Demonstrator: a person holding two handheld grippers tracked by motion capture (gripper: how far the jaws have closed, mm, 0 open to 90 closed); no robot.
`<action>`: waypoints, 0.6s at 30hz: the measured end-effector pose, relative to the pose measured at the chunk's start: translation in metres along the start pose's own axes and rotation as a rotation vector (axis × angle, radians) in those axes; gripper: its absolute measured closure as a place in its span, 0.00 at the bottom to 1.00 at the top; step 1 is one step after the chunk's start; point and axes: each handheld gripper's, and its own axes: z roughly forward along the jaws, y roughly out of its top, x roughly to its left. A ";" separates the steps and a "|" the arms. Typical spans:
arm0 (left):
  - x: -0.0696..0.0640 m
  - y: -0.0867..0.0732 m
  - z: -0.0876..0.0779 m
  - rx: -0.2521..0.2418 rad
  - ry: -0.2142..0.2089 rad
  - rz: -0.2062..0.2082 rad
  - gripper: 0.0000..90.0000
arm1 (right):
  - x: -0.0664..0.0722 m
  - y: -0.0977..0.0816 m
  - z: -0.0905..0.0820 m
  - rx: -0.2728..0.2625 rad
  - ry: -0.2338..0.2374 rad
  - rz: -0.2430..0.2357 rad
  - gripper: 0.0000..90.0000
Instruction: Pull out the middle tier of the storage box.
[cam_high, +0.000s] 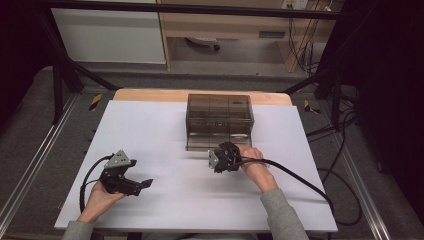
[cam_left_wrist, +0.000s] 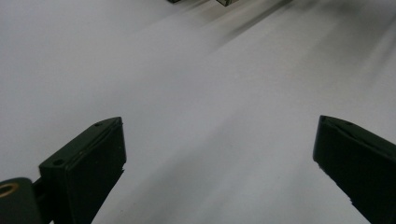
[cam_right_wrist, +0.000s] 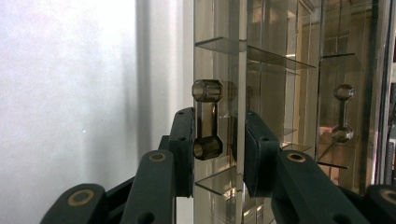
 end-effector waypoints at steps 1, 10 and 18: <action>0.000 0.000 0.000 0.001 0.000 0.000 0.03 | 0.000 0.000 0.000 -0.002 -0.001 -0.001 0.77; 0.000 0.000 0.000 0.001 -0.001 0.000 0.03 | 0.001 -0.001 -0.001 -0.004 -0.003 -0.002 0.77; 0.000 0.000 0.000 0.002 -0.002 0.000 0.03 | 0.000 -0.001 -0.002 -0.011 -0.002 0.032 0.71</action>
